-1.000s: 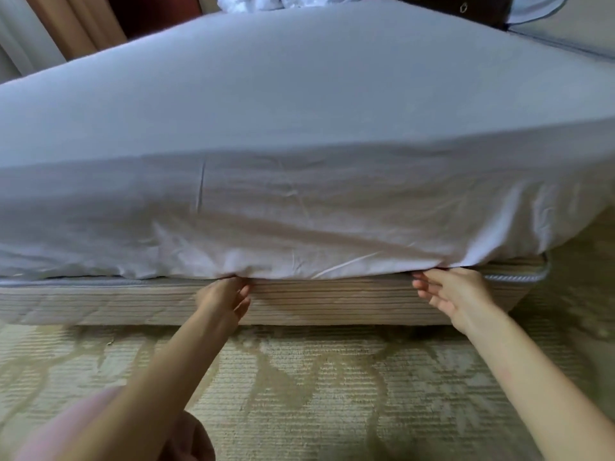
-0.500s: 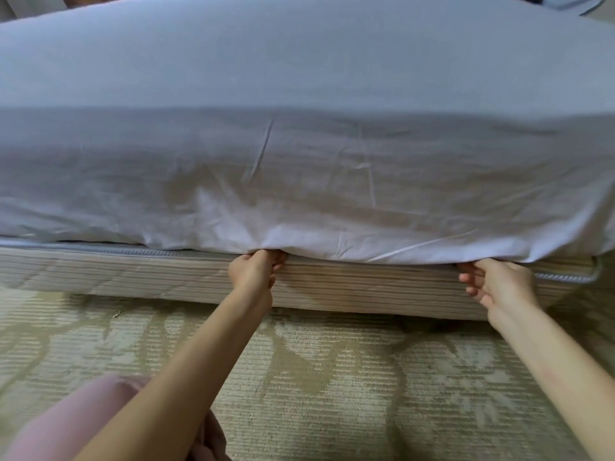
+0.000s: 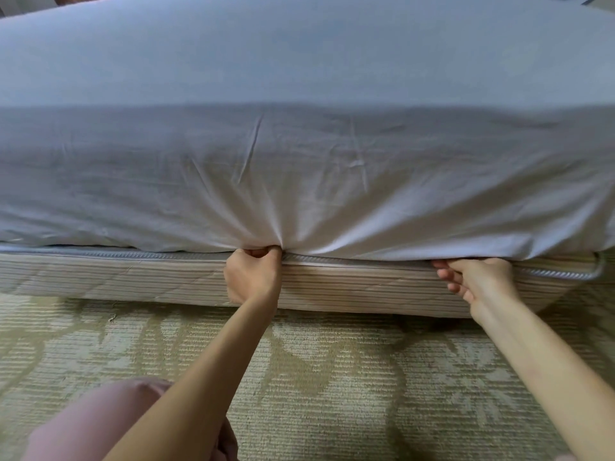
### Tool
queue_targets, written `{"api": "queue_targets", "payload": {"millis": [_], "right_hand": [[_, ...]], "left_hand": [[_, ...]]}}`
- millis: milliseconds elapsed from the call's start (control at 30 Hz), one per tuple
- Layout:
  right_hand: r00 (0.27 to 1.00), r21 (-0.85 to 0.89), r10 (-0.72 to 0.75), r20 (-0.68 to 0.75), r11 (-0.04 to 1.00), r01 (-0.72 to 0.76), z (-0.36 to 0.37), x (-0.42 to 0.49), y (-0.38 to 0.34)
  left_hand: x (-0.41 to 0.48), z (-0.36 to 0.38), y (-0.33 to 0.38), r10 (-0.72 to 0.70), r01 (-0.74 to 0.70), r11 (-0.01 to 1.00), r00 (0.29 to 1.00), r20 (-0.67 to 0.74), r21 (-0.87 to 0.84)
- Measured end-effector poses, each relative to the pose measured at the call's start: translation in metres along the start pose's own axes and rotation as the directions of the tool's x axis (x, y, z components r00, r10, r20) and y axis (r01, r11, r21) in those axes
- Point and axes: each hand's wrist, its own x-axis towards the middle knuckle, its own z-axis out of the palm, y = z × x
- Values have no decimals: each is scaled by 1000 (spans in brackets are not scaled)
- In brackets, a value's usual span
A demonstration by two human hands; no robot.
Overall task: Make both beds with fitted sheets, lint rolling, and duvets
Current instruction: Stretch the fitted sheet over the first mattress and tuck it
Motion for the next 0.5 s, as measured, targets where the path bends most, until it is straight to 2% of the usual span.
{"api": "queue_targets", "payload": {"millis": [233, 300, 367, 433, 500], "right_hand": [[996, -236, -62, 58, 969, 74, -8, 4, -1], [985, -309, -173, -6, 937, 163, -3, 4, 5], [960, -340, -244, -134, 922, 187, 8, 1, 9], [942, -332, -239, -237, 931, 153, 18, -2, 9], [932, -325, -228, -282, 937, 131, 24, -5, 9]], "left_hand": [[-4, 6, 3, -54, 52, 998, 996, -65, -28], [-4, 6, 4, -65, 62, 996, 997, -39, -63], [-3, 5, 6, -97, 97, 987, 995, 9, -131], [-3, 3, 9, -185, 195, 955, 981, 67, -224], [-3, -1, 13, -271, 310, 898, 949, 163, -313]]}}
